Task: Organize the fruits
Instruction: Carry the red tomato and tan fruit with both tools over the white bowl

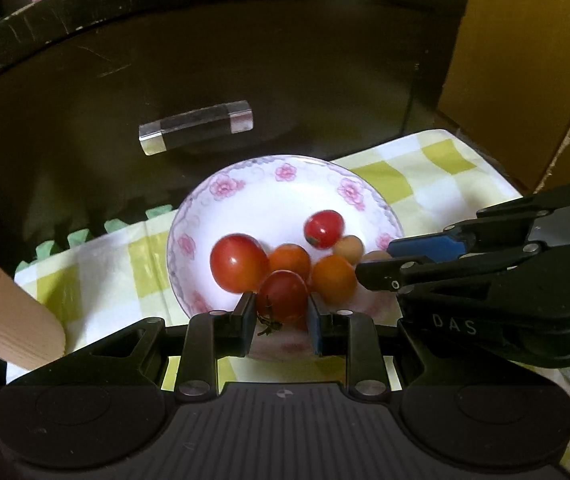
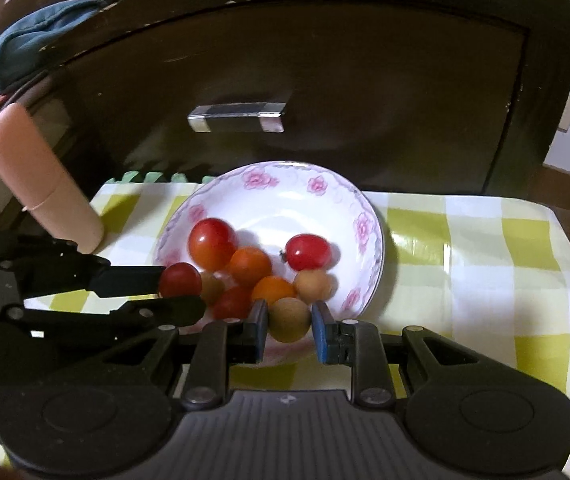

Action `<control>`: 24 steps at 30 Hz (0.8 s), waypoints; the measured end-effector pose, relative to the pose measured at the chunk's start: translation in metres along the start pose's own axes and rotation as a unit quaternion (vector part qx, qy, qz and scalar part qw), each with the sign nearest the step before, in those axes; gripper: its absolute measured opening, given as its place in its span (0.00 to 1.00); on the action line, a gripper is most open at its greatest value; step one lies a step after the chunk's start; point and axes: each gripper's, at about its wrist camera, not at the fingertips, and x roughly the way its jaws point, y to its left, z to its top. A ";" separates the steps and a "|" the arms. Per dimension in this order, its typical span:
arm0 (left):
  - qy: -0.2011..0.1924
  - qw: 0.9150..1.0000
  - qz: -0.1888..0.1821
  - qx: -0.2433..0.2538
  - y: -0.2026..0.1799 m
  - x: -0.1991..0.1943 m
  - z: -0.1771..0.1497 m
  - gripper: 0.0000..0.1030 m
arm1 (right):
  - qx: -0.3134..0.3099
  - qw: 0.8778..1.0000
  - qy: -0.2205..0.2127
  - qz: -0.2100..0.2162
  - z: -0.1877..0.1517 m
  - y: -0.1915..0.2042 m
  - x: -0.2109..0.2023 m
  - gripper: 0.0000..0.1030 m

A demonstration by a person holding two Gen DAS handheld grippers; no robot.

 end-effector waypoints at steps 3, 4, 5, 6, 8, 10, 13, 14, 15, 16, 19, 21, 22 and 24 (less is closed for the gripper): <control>0.000 1.000 0.002 -0.007 0.004 0.007 0.002 0.32 | 0.000 1.000 0.000 -0.004 0.005 -0.002 0.009 0.23; 0.000 1.000 0.001 -0.011 0.006 0.008 0.002 0.32 | 0.000 1.000 -0.003 -0.005 0.006 -0.003 0.011 0.23; 0.000 1.000 0.001 -0.013 0.007 0.009 0.002 0.32 | 0.000 1.000 -0.005 -0.007 0.007 -0.003 0.012 0.23; -0.001 1.000 0.002 -0.013 0.008 0.010 0.003 0.32 | 0.002 1.000 -0.006 -0.006 0.008 -0.004 0.012 0.23; -0.001 1.000 0.004 -0.015 0.009 0.011 0.003 0.32 | 0.002 1.000 -0.007 -0.007 0.010 -0.004 0.014 0.23; 0.001 1.000 0.005 -0.014 0.010 0.012 0.002 0.32 | -0.002 1.000 -0.009 -0.011 0.012 -0.003 0.015 0.23; 0.003 1.000 0.002 -0.015 0.011 0.014 0.002 0.37 | -0.001 1.000 -0.011 -0.014 0.014 -0.002 0.017 0.23; 0.003 1.000 0.000 -0.014 0.010 0.014 0.003 0.37 | 0.000 1.000 -0.012 -0.012 0.015 -0.002 0.017 0.23; 0.002 1.000 0.001 -0.011 0.008 0.015 0.003 0.37 | 0.001 1.000 -0.012 -0.013 0.016 -0.001 0.018 0.23; 0.000 1.000 0.000 -0.007 0.006 0.015 0.004 0.37 | -0.003 1.000 -0.013 -0.016 0.017 0.001 0.018 0.23; 0.000 1.000 -0.001 -0.002 0.004 0.017 0.005 0.38 | -0.008 1.000 -0.015 -0.020 0.020 0.004 0.021 0.23; 0.001 1.000 -0.003 -0.003 0.004 0.020 0.005 0.39 | -0.006 1.000 -0.016 -0.018 0.022 0.004 0.023 0.23; 0.002 1.000 -0.004 -0.004 0.005 0.021 0.005 0.40 | -0.007 1.000 -0.017 -0.018 0.023 0.005 0.024 0.23; 0.000 1.000 -0.005 -0.002 0.005 0.021 0.004 0.40 | -0.014 1.000 -0.017 -0.020 0.025 0.007 0.026 0.23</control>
